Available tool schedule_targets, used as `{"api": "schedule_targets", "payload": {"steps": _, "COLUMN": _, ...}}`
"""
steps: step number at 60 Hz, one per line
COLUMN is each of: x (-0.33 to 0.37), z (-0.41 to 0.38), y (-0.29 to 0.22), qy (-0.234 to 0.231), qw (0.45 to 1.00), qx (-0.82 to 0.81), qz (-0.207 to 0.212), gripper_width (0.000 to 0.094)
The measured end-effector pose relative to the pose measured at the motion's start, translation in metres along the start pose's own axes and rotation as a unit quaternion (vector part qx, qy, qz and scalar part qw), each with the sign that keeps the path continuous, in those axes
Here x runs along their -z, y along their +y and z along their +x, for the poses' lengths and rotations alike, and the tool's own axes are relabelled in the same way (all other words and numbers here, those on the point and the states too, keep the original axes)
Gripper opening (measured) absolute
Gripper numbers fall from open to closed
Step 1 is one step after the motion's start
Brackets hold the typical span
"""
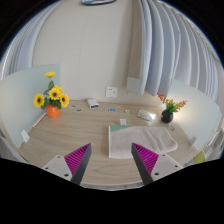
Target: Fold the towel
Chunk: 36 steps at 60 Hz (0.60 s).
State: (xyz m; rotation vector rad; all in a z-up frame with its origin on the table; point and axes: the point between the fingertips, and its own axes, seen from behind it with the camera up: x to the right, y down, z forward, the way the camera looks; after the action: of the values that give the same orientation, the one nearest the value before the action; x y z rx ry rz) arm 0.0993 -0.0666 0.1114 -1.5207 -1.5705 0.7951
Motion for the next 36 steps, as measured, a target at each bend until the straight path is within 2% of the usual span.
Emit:
{"api": "schedule_targets", "payload": {"steps": 6, "x": -0.048, "z": 0.009, "y": 0.008, "qy": -0.009, "qw": 1.000, "qx": 0.010, "qz": -0.005, "gripper_width": 0.0849}}
{"api": "schedule_targets", "payload": {"steps": 9, "x": -0.078, "z": 0.001, "y": 0.011, "qy": 0.003, "qw": 1.000, "qx": 0.011, "qz": -0.012, "gripper_width": 0.0852}}
{"api": "schedule_targets", "payload": {"steps": 19, "x": -0.145, "z": 0.006, "y": 0.032, "qy": 0.001, "qw": 0.999, "qx": 0.014, "qz": -0.045, "gripper_width": 0.0851}}
{"api": "schedule_targets", "payload": {"steps": 26, "x": -0.176, "z": 0.013, "y": 0.040, "qy": 0.005, "qw": 0.998, "qx": 0.010, "qz": -0.064, "gripper_width": 0.0852}}
{"api": "schedule_targets", "payload": {"steps": 32, "x": -0.187, "z": 0.012, "y": 0.036, "qy": -0.005, "qw": 0.998, "qx": -0.007, "qz": -0.060, "gripper_width": 0.0839}}
{"api": "schedule_targets", "payload": {"steps": 36, "x": -0.192, "z": 0.012, "y": 0.035, "qy": -0.010, "qw": 0.998, "qx": -0.017, "qz": -0.062, "gripper_width": 0.0733}}
